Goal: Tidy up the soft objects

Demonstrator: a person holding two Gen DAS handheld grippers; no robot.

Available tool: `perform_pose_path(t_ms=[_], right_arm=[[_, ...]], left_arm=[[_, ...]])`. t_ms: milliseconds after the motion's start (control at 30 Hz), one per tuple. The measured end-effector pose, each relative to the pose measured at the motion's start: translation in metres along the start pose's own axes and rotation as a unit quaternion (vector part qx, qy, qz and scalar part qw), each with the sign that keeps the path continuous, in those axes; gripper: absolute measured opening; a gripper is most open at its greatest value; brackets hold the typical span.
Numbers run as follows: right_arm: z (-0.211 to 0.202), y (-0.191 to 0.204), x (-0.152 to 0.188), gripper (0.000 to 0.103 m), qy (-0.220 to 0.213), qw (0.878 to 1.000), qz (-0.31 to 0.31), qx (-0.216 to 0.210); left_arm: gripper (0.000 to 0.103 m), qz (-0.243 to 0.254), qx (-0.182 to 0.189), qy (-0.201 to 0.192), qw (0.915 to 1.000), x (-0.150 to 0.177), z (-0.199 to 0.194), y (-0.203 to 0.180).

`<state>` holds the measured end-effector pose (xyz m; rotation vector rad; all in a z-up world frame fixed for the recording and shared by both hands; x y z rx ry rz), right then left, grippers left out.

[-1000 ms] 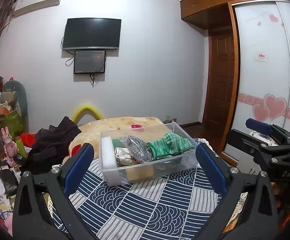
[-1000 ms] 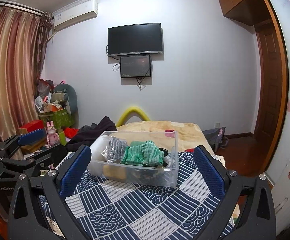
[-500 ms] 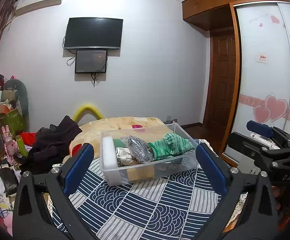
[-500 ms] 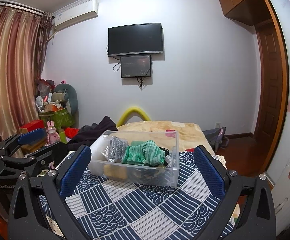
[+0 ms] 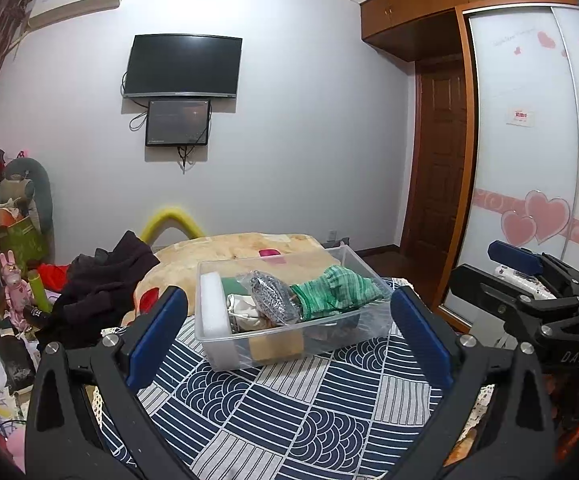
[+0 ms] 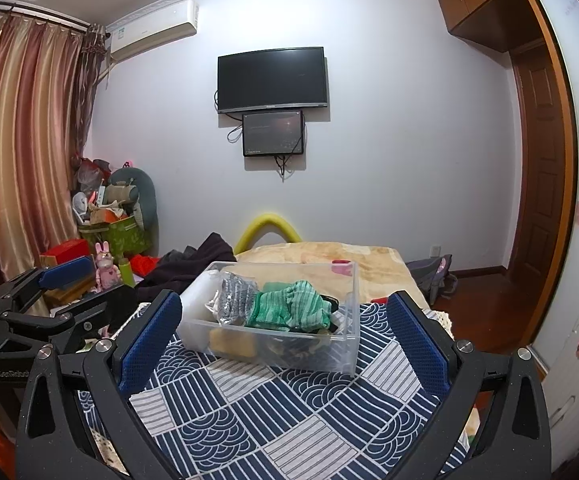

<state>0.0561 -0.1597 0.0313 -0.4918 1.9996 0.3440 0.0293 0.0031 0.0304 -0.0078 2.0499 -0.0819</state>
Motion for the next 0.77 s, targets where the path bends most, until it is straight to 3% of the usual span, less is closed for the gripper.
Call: perform_pose_path(t_ms=[767], right_arm=[[-0.0018, 0.0007, 0.0012, 0.103, 0.004, 1.0, 0.002, -0.001]], left_arm=[[0.103, -0.005, 0.02, 0.007, 0.9997, 0.0006, -0.001, 0.0011]])
Point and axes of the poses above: each gripper's, at about its wrist camera, not at the fingertips, and z roughly the way its jaws point, y to its left, x to its underside, the point moved 2 cm from there along z, roughly the way its jaws point, and after that the axes turned 12 degrees about y, right-handed, at the moved point
